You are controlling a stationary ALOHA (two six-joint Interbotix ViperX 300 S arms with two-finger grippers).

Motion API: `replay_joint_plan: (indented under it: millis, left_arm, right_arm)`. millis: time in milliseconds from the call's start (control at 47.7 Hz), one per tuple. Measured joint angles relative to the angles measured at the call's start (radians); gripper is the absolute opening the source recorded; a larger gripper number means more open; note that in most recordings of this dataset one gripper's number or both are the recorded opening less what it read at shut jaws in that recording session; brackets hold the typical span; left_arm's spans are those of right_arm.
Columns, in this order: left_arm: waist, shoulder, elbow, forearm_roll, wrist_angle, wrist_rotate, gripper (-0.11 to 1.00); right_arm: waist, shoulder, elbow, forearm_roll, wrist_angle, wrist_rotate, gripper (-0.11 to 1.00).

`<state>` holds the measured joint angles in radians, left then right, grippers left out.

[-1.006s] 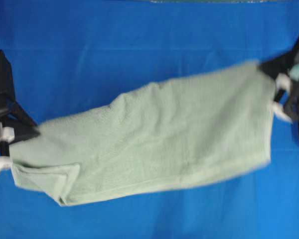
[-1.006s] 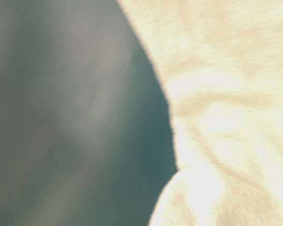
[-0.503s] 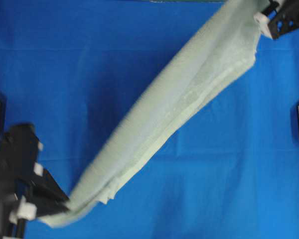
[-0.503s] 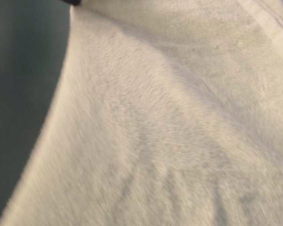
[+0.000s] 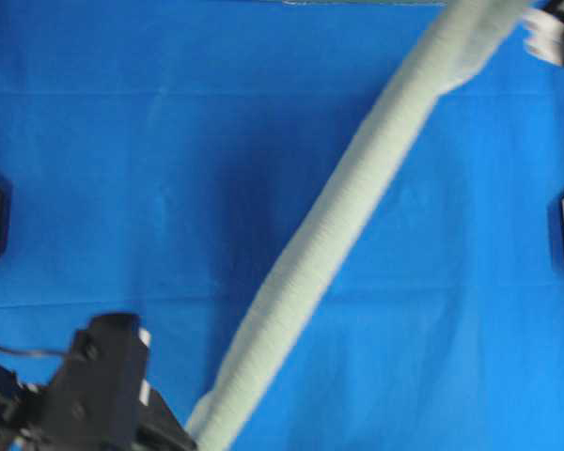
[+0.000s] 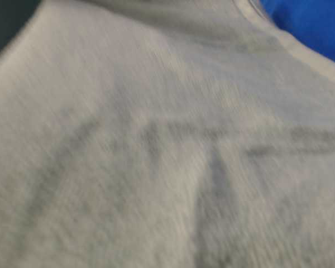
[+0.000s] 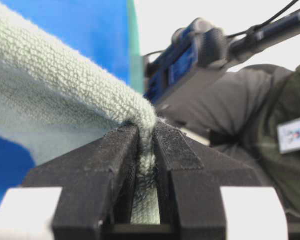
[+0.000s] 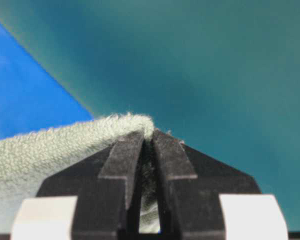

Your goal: Fold a bath towel.

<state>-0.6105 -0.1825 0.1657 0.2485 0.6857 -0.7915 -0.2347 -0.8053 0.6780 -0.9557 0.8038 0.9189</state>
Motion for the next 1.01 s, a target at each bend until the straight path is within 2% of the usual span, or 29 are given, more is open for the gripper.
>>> replay_joint_plan:
  millis: [147, 294, 377, 482, 587, 734, 901, 1006]
  left_arm:
    - [-0.008, 0.064, -0.091, 0.0, 0.0, 0.026, 0.08]
    - [-0.021, 0.117, -0.166, 0.0, 0.0, 0.094, 0.08]
    - [-0.029, 0.129, -0.187, 0.002, 0.005, 0.114, 0.08]
    - [-0.029, 0.124, -0.172, 0.002, 0.041, 0.117, 0.08]
    - [-0.025, 0.097, -0.089, 0.0, 0.061, 0.11, 0.08]
    - [0.005, 0.017, 0.081, 0.002, 0.06, 0.046, 0.08]
    - [0.046, -0.101, 0.313, 0.0, 0.051, -0.052, 0.08]
    - [0.074, -0.183, 0.471, 0.002, 0.021, -0.146, 0.08]
  right_arm:
    - [0.187, -0.109, -0.015, 0.018, 0.229, 0.012, 0.08]
    - [0.359, -0.11, -0.025, 0.018, 0.442, 0.048, 0.08]
    - [0.414, -0.081, -0.023, 0.008, 0.529, 0.101, 0.08]
    - [0.423, -0.014, -0.005, -0.005, 0.58, 0.14, 0.08]
    - [0.383, 0.1, 0.02, -0.017, 0.561, 0.147, 0.08]
    - [0.23, 0.25, 0.04, -0.02, 0.419, 0.147, 0.08]
    - [0.011, 0.397, 0.052, -0.026, 0.101, 0.147, 0.08]
    - [-0.104, 0.488, 0.051, -0.029, -0.112, 0.146, 0.08]
